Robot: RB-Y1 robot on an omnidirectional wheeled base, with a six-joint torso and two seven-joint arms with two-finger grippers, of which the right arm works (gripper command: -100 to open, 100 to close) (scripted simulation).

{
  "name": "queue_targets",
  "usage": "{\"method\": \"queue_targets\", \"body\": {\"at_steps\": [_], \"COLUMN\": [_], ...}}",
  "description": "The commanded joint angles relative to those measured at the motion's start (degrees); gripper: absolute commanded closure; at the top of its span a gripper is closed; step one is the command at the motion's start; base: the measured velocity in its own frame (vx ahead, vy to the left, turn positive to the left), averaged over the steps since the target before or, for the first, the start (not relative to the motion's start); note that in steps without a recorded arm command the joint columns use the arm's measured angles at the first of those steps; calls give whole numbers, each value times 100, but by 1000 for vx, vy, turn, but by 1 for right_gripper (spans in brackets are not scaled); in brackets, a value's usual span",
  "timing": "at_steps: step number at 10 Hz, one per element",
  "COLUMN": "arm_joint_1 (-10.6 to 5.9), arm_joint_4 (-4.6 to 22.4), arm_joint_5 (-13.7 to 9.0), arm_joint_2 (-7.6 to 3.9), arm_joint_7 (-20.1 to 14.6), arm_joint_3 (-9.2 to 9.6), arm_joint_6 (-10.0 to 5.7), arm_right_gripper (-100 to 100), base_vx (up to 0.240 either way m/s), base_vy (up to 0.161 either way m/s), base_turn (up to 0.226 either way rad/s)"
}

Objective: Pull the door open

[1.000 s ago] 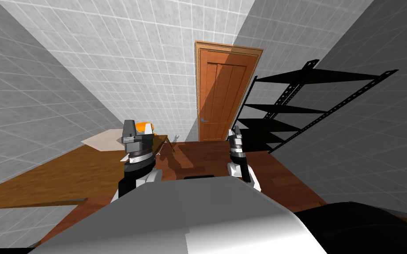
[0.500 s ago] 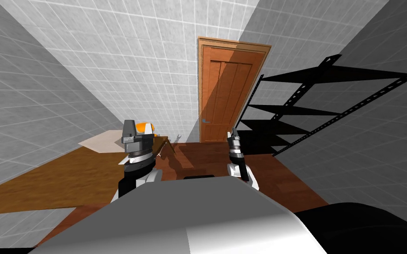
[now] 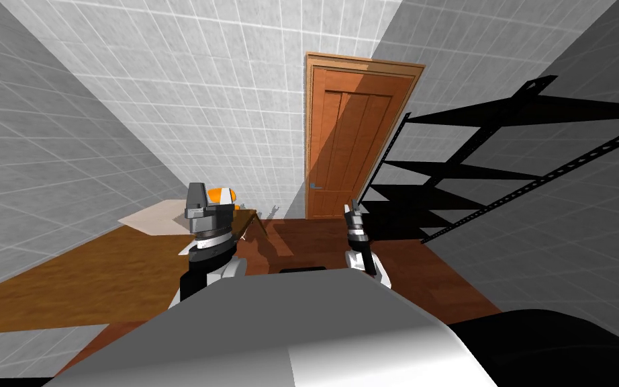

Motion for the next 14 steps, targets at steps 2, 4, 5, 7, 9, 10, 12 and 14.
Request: {"method": "queue_targets", "body": {"at_steps": [2,4,5,7,9,10,12,14], "arm_joint_1": [-44,-84,-104,-144,-185,-205,-246,-287], "arm_joint_4": [298,543,666,911,1163,1289,1542,1794], "arm_joint_5": [-37,-71,-87,-121,-156,-173,-208,-243], "arm_joint_2": [-45,-84,-104,-143,-179,-197,-233,-267], "arm_joint_7": [-27,-53,-66,-92,-119,-132,-159,-186], "arm_joint_3": [-7,-21,-29,-43,-57,-64,-79,-94], "arm_joint_6": [-75,-137,-169,-231,-295,-327,-392,-456], "arm_right_gripper": [-100,-100,-100,-100,-100,-100,-100,-100], "base_vx": [118,104,99,103,95,104,106,97], "base_vy": [38,26,20,24,25,35,40,25], "base_turn": [35,37,40,36,44,36,37,47]}}
